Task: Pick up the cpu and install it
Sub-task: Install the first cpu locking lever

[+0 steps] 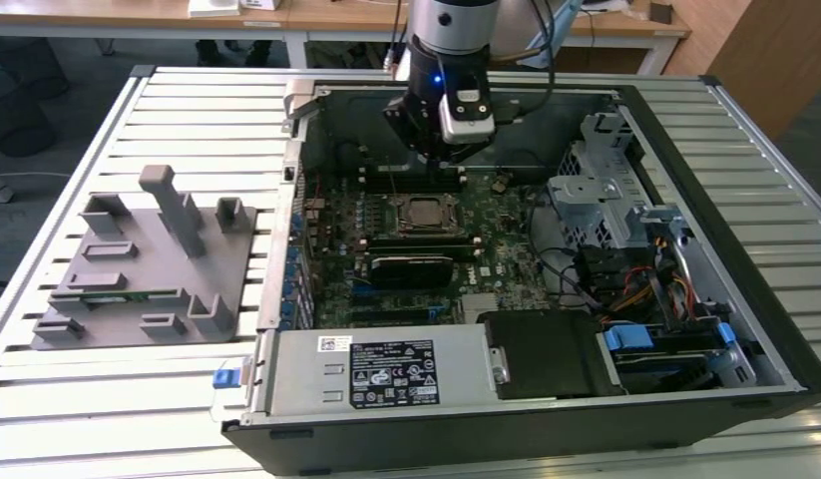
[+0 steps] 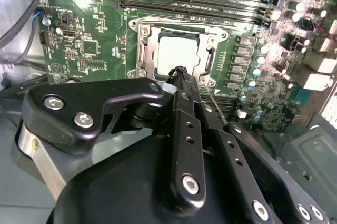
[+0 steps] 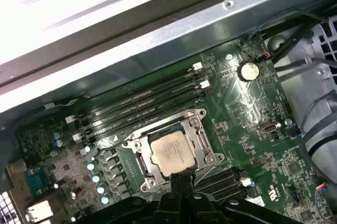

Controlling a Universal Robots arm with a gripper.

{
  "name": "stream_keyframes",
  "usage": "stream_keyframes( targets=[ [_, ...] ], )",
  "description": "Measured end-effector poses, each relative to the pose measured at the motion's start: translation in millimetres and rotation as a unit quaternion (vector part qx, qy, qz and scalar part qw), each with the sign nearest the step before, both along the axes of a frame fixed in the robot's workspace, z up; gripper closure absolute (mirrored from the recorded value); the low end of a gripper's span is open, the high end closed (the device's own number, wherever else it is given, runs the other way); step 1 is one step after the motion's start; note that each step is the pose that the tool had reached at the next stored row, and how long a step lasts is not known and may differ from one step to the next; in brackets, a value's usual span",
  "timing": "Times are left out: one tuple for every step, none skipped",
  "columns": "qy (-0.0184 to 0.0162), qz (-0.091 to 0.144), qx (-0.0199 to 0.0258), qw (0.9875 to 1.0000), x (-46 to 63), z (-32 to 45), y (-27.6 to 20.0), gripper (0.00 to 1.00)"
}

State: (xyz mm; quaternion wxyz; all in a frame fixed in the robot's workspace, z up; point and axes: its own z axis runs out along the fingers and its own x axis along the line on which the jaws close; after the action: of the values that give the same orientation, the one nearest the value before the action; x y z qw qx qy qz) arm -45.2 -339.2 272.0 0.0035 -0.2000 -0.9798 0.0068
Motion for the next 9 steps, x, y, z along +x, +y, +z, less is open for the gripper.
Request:
stream_keyframes(
  targets=[
    [0.0,0.008,0.0,1.0,0.0,0.0,0.0,0.89],
    [0.0,0.017,0.0,0.9999,0.0,0.0,0.0,0.89],
    [0.0,0.026,0.0,0.9997,0.0,0.0,0.0,0.89],
    [0.0,0.035,0.0,0.9994,0.0,0.0,0.0,0.89],
    [0.0,0.044,0.0,0.999,0.0,-0.1,0.0,0.89],
    [0.0,0.053,0.0,0.9986,0.0,-0.1,0.0,0.89],
    [0.0,0.062,0.0,0.9981,0.0,-0.1,0.0,0.89],
    [0.0,0.071,0.0,0.9975,0.0,-0.1,0.0,0.89],
    [0.0,0.079,0.0,0.9969,0.0,-0.1,0.0,0.89]
  ],
)
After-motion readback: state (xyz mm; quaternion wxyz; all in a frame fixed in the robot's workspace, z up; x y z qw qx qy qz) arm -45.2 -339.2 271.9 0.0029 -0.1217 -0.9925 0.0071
